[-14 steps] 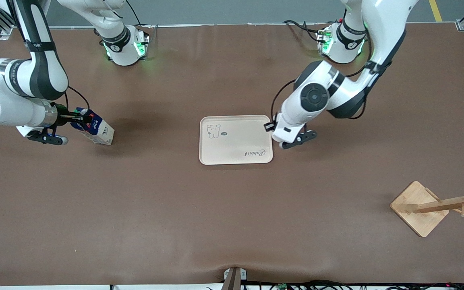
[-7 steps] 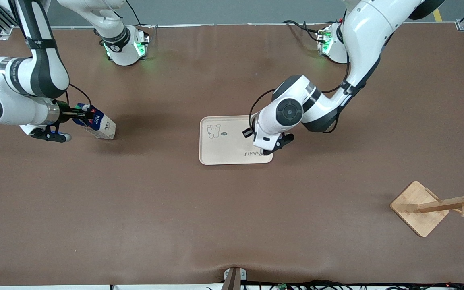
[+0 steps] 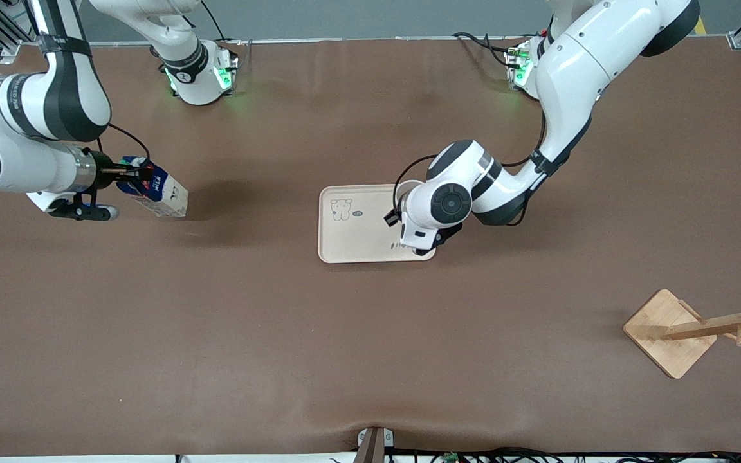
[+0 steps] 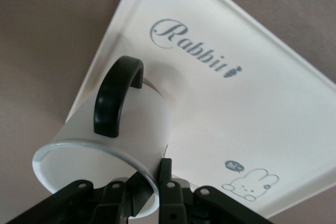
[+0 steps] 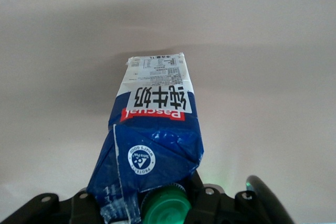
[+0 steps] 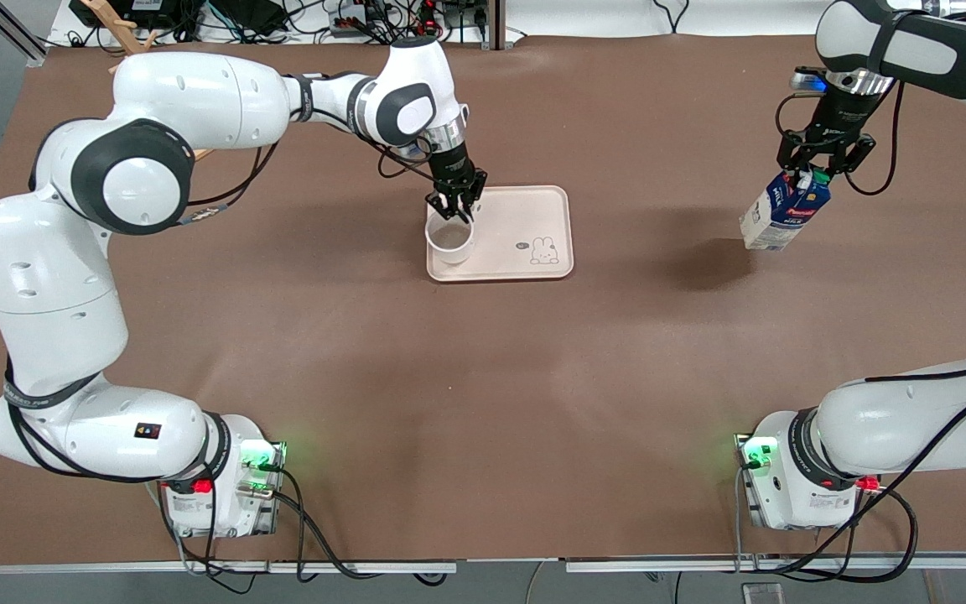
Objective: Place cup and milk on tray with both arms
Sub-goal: 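Lower the mug onto the tray and open the left gripper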
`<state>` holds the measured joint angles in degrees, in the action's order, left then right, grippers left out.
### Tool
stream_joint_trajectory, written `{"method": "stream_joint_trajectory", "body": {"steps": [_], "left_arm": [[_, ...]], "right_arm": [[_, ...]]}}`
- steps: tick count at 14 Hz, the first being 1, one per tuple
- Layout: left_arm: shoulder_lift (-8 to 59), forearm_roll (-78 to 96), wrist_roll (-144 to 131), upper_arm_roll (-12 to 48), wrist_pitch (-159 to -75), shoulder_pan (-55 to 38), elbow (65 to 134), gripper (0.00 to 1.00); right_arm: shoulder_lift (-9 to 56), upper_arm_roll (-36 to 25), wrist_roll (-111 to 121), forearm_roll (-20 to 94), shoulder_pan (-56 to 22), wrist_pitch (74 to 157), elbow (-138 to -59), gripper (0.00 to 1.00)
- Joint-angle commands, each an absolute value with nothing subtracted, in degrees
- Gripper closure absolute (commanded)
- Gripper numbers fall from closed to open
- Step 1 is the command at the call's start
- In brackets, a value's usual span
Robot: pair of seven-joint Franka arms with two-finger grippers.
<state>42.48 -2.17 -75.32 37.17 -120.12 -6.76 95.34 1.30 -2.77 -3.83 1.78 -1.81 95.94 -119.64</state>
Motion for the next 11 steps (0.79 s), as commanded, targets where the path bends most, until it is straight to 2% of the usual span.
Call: {"method": "stream_joint_trajectory", "body": {"steps": [1, 2, 3, 4, 8, 11], "left_arm": [[43.2, -2.7, -76.6, 36.8, -117.8, -7.4, 93.4, 0.75], [43.6, -2.7, -77.1, 36.8, -117.8, -7.9, 93.3, 0.7], [43.6, -2.7, -77.7, 36.7, -117.8, -8.3, 93.2, 0.43], [43.6, -2.9, -77.8, 36.7, -117.8, -8.3, 92.4, 0.02], [41.9, -2.9, -77.9, 36.8, -116.3, -8.0, 86.9, 0.0], [39.4, -5.1, -76.6, 36.7, -108.2, -6.2, 80.1, 0.0]], "right_arm": [[1.1, -2.9, -4.2, 2.5, -4.1, 92.3, -116.5, 1.0], [1.1, -2.9, -4.4, 2.5, -6.6, 90.9, -115.3, 1.0], [1.1, -3.0, -4.5, 2.5, -8.6, 89.4, -114.3, 1.0], [1.1, -2.9, -4.7, 2.6, -9.1, 88.5, -113.2, 1.0], [1.2, -2.9, -5.1, 9.6, -9.9, 88.3, -111.9, 1.0], [1.8, -2.7, -13.2, 12.0, -14.0, 88.7, -109.6, 1.0]]}}
